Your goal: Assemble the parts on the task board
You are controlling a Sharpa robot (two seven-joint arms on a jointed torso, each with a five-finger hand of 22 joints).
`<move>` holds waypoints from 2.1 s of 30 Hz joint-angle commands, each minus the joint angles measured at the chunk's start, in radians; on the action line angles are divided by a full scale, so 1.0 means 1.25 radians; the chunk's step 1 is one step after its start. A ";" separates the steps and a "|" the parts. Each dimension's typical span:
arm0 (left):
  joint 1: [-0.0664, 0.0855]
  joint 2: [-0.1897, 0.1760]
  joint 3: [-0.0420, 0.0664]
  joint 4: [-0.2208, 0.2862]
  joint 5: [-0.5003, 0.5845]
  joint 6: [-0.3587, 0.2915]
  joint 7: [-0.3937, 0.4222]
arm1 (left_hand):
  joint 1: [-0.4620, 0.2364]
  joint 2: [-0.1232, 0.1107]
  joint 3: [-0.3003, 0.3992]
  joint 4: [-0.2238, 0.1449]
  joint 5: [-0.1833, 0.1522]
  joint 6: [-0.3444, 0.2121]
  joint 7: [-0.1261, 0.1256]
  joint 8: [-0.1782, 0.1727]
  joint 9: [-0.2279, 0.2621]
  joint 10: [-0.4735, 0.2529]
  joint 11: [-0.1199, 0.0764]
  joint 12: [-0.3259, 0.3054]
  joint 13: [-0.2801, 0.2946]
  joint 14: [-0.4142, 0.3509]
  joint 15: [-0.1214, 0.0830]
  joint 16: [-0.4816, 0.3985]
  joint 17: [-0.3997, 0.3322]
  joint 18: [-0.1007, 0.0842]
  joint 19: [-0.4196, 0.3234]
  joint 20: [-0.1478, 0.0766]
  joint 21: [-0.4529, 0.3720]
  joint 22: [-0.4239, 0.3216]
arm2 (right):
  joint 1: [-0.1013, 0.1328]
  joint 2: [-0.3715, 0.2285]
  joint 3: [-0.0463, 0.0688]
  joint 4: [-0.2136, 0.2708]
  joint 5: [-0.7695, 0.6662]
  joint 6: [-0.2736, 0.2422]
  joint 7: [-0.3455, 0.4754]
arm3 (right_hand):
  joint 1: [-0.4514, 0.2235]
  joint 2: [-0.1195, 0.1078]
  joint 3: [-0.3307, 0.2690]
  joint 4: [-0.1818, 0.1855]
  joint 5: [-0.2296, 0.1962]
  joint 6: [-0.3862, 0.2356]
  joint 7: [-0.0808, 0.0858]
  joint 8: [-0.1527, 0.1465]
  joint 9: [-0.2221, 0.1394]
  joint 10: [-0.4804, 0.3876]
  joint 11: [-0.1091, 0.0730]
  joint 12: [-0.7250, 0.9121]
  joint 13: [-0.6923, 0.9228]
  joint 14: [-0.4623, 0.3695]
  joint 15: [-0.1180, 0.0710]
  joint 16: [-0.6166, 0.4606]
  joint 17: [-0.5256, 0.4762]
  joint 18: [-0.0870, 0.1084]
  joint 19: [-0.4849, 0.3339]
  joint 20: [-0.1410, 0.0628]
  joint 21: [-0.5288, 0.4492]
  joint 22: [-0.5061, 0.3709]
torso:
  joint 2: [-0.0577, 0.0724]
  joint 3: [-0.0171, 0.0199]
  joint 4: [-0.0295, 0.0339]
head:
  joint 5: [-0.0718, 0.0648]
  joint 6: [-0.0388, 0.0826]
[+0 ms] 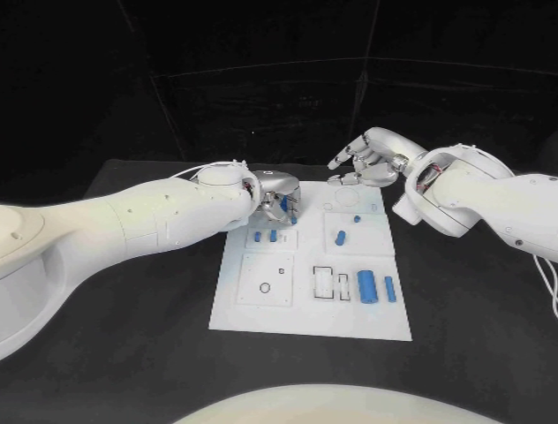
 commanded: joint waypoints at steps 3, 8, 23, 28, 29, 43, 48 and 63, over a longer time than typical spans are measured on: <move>-0.005 0.006 -0.001 -0.005 -0.004 0.034 -0.009 | -0.012 -0.002 0.010 0.000 0.003 0.011 0.000 -0.005 -0.001 0.011 0.000 -0.005 0.000 0.017 -0.005 0.004 -0.004 -0.010 0.004 0.000 0.005 0.004 | 0.002 0.002 0.001 0.001 0.000 0.003 0.002 | 0.001 0.007 -0.003 -0.001 0.003 0.005 0.001 0.004 -0.001 -0.004 -0.002 -0.002 0.000 0.038 -0.006 -0.004 0.001 0.010 -0.006 -0.001 -0.003 0.000 | 0.000 -0.0002 0.0006 | -0.001 0.000; -0.009 0.009 -0.001 -0.009 -0.004 0.037 -0.009 | -0.014 -0.003 0.012 0.000 0.003 0.012 0.000 -0.006 -0.002 0.012 0.000 -0.006 0.000 0.017 -0.005 0.004 -0.005 -0.011 0.003 0.000 0.007 0.006 | 0.002 0.001 0.001 0.001 0.000 0.004 0.002 | 0.001 0.007 -0.003 -0.001 0.003 0.005 0.001 0.004 -0.001 -0.004 -0.002 -0.002 0.000 0.038 -0.006 -0.004 0.001 0.010 -0.006 -0.001 -0.003 0.000 | 0.000 -0.0001 0.0008 | -0.002 -0.001; -0.012 0.011 -0.001 -0.005 -0.004 0.030 -0.012 | -0.035 -0.035 0.021 -0.010 0.002 -0.046 0.003 -0.055 -0.025 -0.002 0.006 -0.040 -0.001 0.012 0.000 0.007 -0.024 -0.011 -0.002 0.003 0.011 0.015 | 0.002 0.001 0.001 0.001 0.000 0.003 0.001 | 0.001 0.007 -0.003 -0.001 0.003 0.005 0.001 0.004 -0.001 -0.004 -0.002 -0.002 0.000 0.038 -0.006 -0.004 0.001 0.010 -0.006 -0.001 -0.003 0.000 | 0.000 -0.0001 0.0010 | -0.003 -0.002; -0.012 0.011 -0.001 -0.001 -0.004 0.029 -0.010 | -0.037 -0.035 0.022 -0.011 0.002 -0.042 0.002 -0.052 -0.025 -0.003 0.007 -0.042 -0.001 0.012 0.000 0.007 -0.027 -0.011 -0.002 0.003 0.011 0.015 | 0.002 0.001 0.001 0.001 0.000 0.003 0.001 | 0.001 0.007 -0.003 -0.001 0.003 0.005 0.000 0.004 -0.001 -0.004 -0.002 -0.001 0.001 0.038 -0.006 -0.004 0.000 0.010 -0.006 -0.001 -0.003 0.000 | 0.000 0.0001 0.0009 | -0.003 -0.003; -0.012 0.011 -0.001 -0.001 -0.004 0.029 -0.010 | -0.037 -0.034 0.022 -0.011 0.002 -0.038 0.002 -0.051 -0.025 -0.002 0.007 -0.043 0.000 0.012 0.000 0.007 -0.028 -0.011 -0.002 0.003 0.011 0.016 | 0.002 0.001 0.001 0.001 0.000 0.004 0.001 | 0.001 0.007 -0.003 -0.001 0.003 0.005 0.000 0.004 -0.001 -0.004 -0.002 -0.001 0.001 0.038 -0.006 -0.004 0.000 0.010 -0.006 -0.001 -0.003 0.000 | 0.000 0.0001 0.0009 | -0.003 -0.003; -0.013 0.014 -0.001 -0.007 -0.004 0.046 -0.025 | -0.037 -0.012 0.048 -0.014 0.001 0.020 0.003 -0.033 -0.019 0.041 0.000 -0.040 0.004 0.010 -0.004 0.013 -0.038 -0.014 0.002 0.002 0.034 0.042 | 0.002 0.000 0.001 0.002 0.000 0.004 0.001 | 0.002 0.007 -0.003 -0.002 0.004 0.006 0.000 0.005 -0.001 -0.004 -0.002 -0.001 0.001 0.038 -0.006 -0.004 0.000 0.010 -0.006 -0.001 -0.003 0.001 | 0.000 0.0001 0.0009 | -0.005 -0.005; -0.014 0.015 -0.001 -0.008 -0.004 0.044 -0.033 | -0.026 -0.001 0.069 -0.023 0.001 0.036 0.000 -0.030 -0.018 0.061 -0.005 -0.040 0.006 0.010 -0.009 0.015 -0.041 -0.016 0.004 -0.001 0.043 0.052 | 0.002 0.000 0.001 0.002 0.000 0.004 0.001 | 0.002 0.007 -0.003 -0.002 0.004 0.006 0.000 0.005 -0.001 -0.004 -0.002 -0.001 0.001 0.038 -0.006 -0.004 0.000 0.010 -0.006 -0.001 -0.003 0.001 | 0.000 -0.0002 0.0012 | -0.005 -0.005; -0.015 -0.001 0.000 0.010 -0.004 -0.009 -0.014 | -0.012 0.007 0.121 -0.052 0.000 0.058 0.002 -0.031 -0.016 0.092 -0.008 -0.046 0.008 0.009 -0.011 0.021 -0.048 -0.020 0.006 -0.006 0.067 0.078 | 0.002 -0.001 0.001 0.003 0.000 0.003 0.002 | 0.002 0.007 -0.003 -0.002 0.004 0.006 0.000 0.005 -0.001 -0.004 -0.002 -0.001 0.001 0.038 -0.006 -0.004 0.000 0.010 -0.006 -0.001 -0.003 0.001 | 0.000 -0.0003 0.0022 | -0.006 -0.005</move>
